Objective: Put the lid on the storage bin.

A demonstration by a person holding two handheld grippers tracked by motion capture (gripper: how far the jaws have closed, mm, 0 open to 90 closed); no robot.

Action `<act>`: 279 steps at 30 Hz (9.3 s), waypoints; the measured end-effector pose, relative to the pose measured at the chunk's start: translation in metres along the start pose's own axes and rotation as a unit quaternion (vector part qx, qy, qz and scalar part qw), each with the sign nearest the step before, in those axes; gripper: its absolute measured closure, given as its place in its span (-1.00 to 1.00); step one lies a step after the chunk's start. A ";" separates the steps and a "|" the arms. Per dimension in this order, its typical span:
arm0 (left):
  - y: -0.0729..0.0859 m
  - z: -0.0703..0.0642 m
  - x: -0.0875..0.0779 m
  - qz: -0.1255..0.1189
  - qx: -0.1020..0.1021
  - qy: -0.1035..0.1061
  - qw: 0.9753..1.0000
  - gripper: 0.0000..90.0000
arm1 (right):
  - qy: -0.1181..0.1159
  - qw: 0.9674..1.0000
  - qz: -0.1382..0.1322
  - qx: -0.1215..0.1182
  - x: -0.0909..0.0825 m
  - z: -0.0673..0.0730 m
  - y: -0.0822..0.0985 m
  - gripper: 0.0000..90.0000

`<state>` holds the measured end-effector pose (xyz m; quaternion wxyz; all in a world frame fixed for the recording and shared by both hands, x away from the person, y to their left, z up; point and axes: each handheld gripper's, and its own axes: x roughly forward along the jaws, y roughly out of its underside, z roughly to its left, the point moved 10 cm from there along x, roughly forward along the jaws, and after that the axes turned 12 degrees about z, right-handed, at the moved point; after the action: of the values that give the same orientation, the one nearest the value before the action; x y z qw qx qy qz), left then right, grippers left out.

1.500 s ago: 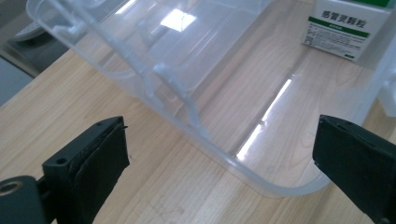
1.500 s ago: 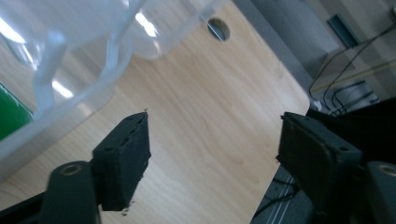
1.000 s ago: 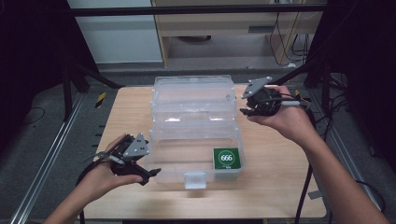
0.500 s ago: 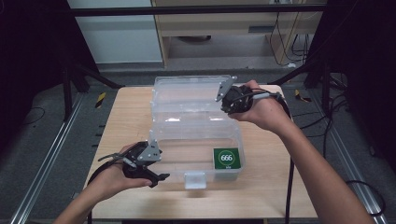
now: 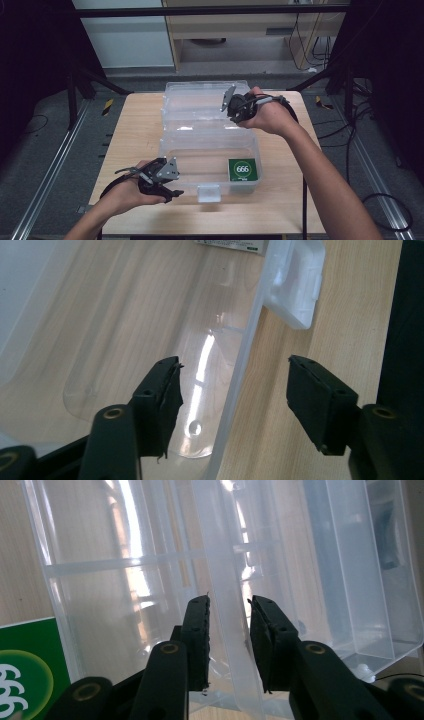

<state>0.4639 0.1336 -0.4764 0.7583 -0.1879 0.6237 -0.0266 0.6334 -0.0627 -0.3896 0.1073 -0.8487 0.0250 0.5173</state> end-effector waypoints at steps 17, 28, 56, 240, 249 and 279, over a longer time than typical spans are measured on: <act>0.004 -0.002 0.016 0.036 0.020 0.013 0.999 0.48 | 0.004 1.000 0.010 -0.023 0.001 -0.002 -0.001 0.75; 0.005 0.006 0.016 0.036 0.007 0.003 0.999 0.72 | 0.010 0.999 0.013 -0.036 0.002 -0.003 -0.002 0.79; 0.005 0.006 0.019 0.019 -0.019 -0.009 1.000 0.69 | 0.014 0.998 -0.010 -0.067 -0.023 0.023 -0.003 0.92; 0.002 0.130 -0.122 -0.224 -0.298 -0.027 0.927 1.00 | 0.063 0.990 -0.101 -0.072 -0.049 0.129 0.028 0.80; 0.000 0.125 -0.124 -0.228 -0.297 -0.026 0.927 1.00 | 0.063 0.990 -0.096 -0.081 -0.048 0.136 0.030 0.80; 0.008 0.100 -0.114 -0.230 -0.288 -0.012 0.930 1.00 | 0.042 0.993 -0.097 -0.060 -0.043 0.150 0.032 0.64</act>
<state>0.5327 0.1976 -0.3573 0.6524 -0.5368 0.5347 -0.0179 0.4777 -0.0657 -0.4224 0.1045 -0.8731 -0.0837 0.4688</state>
